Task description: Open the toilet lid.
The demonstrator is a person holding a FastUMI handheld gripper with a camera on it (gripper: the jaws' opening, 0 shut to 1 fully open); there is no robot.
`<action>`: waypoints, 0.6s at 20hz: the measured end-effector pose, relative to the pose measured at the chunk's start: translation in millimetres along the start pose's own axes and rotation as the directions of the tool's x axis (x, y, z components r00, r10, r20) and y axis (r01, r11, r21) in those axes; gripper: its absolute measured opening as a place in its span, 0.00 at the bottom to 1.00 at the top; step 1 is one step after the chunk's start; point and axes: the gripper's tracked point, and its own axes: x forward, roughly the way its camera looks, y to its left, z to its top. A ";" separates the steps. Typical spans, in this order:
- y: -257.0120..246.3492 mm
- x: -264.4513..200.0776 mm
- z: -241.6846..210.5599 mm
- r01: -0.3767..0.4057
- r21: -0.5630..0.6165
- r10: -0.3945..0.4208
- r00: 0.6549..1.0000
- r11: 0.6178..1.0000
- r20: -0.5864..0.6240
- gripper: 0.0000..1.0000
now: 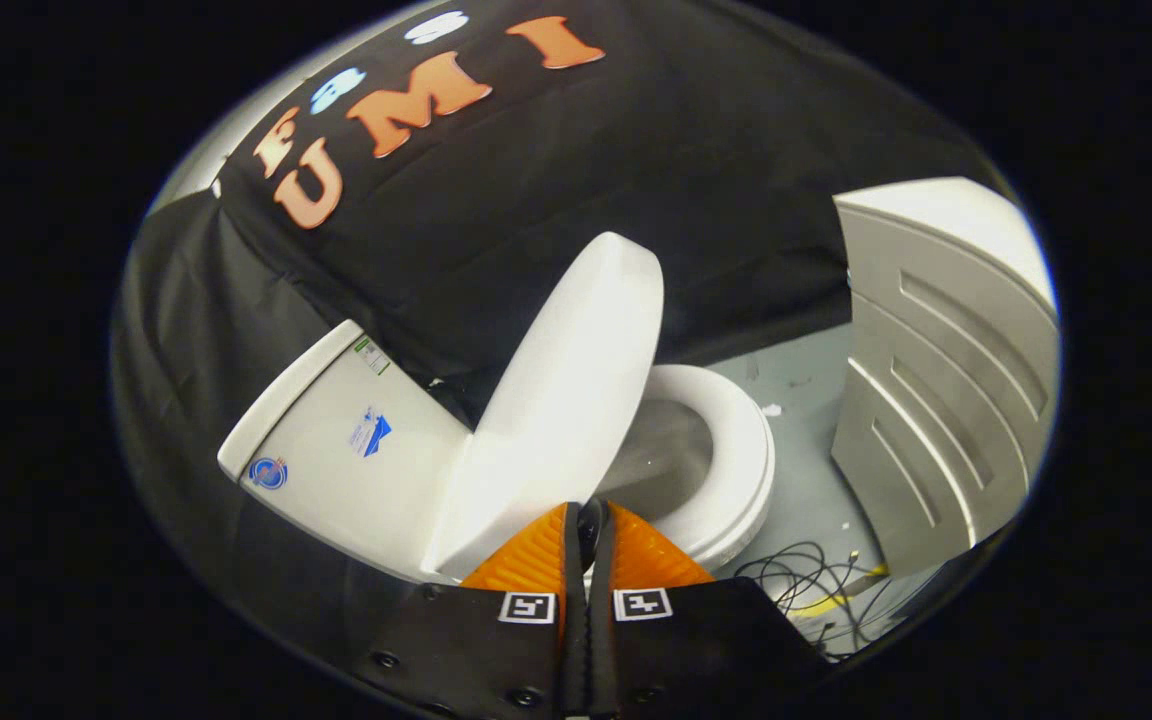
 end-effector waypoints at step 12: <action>76.2 -18.3 39.4 0.008 -0.222 0.013 0.996 0.975 0.090 0.08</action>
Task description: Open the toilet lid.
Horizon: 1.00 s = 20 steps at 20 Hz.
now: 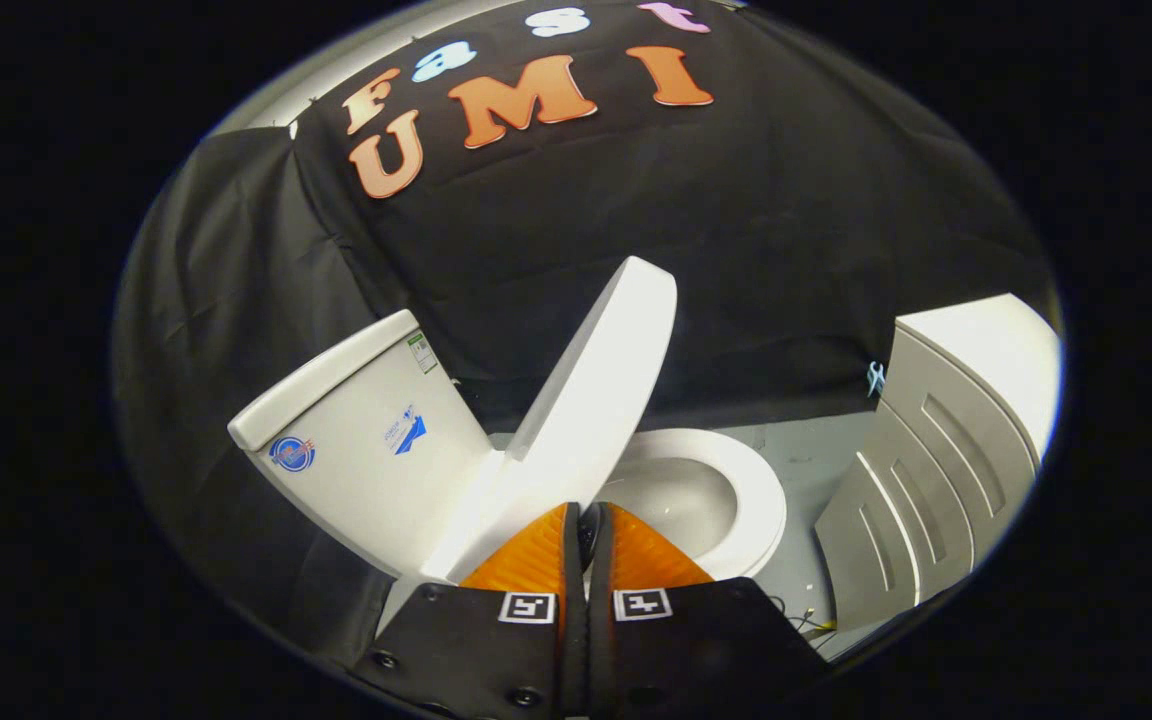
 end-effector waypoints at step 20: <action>125.0 -3.7 49.4 0.014 -0.424 0.042 0.991 0.906 0.124 0.08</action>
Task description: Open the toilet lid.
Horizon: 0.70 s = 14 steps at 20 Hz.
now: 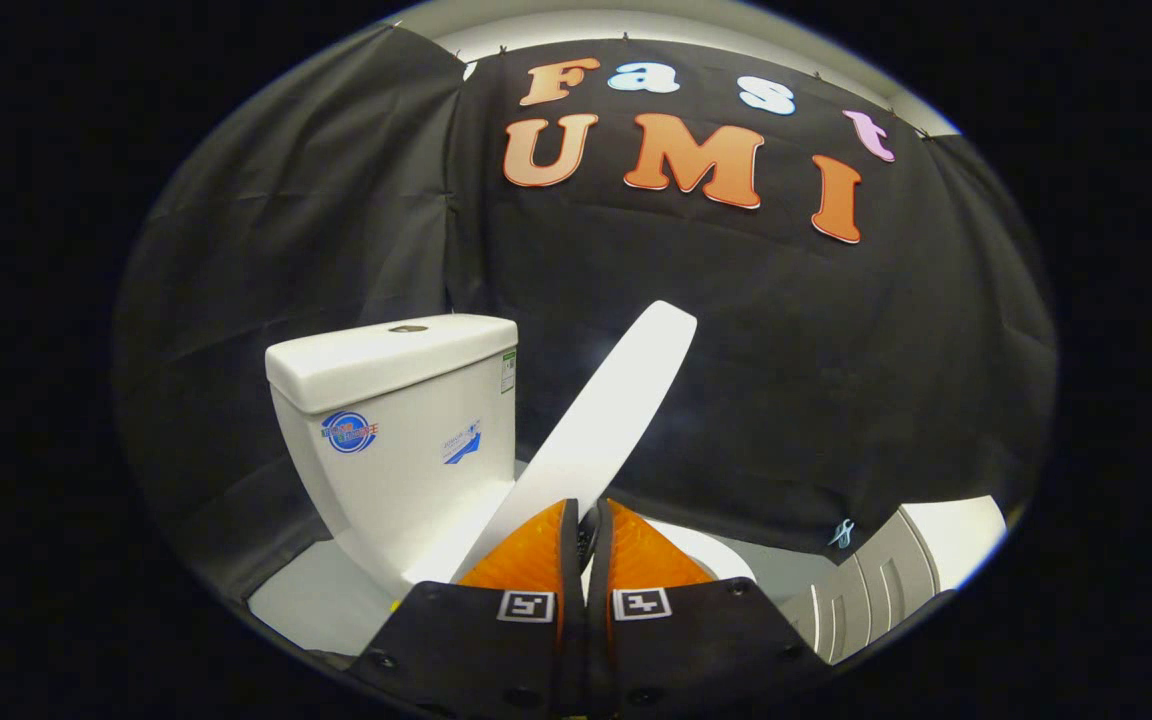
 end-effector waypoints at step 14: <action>69.3 13.9 34.0 -0.072 -0.134 0.080 0.996 0.988 0.050 0.08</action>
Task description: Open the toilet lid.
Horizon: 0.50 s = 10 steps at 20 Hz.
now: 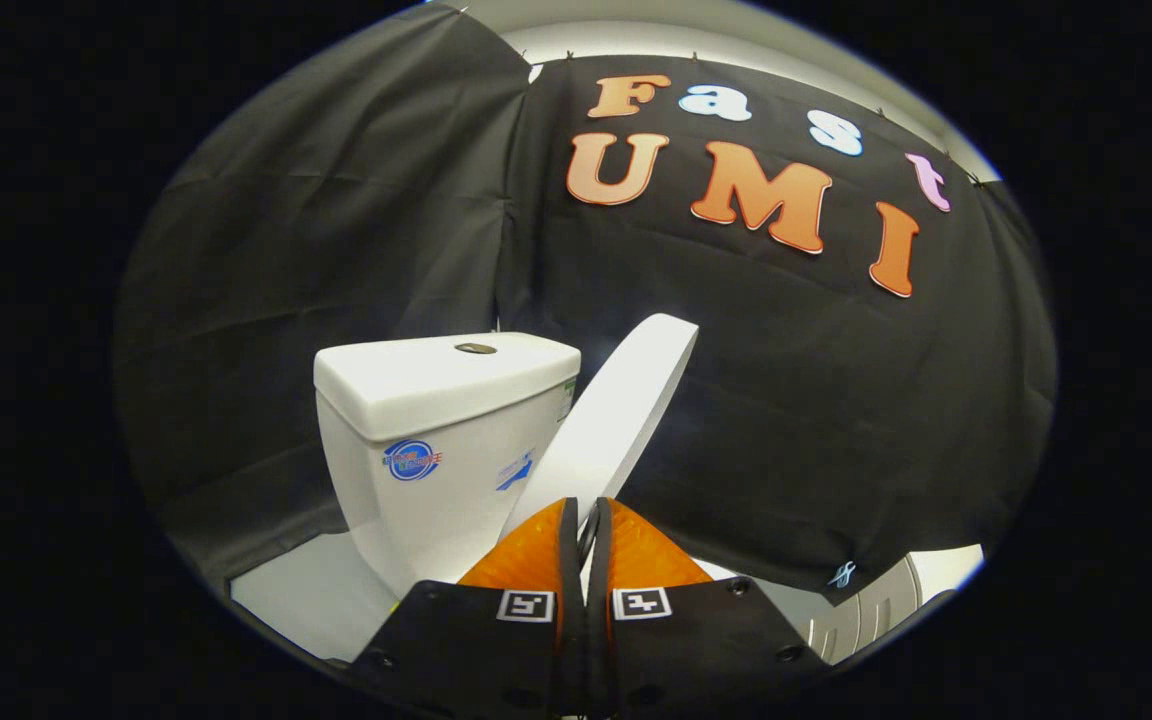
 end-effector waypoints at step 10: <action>41.6 12.0 15.8 -0.086 -0.063 0.090 0.994 0.994 0.056 0.08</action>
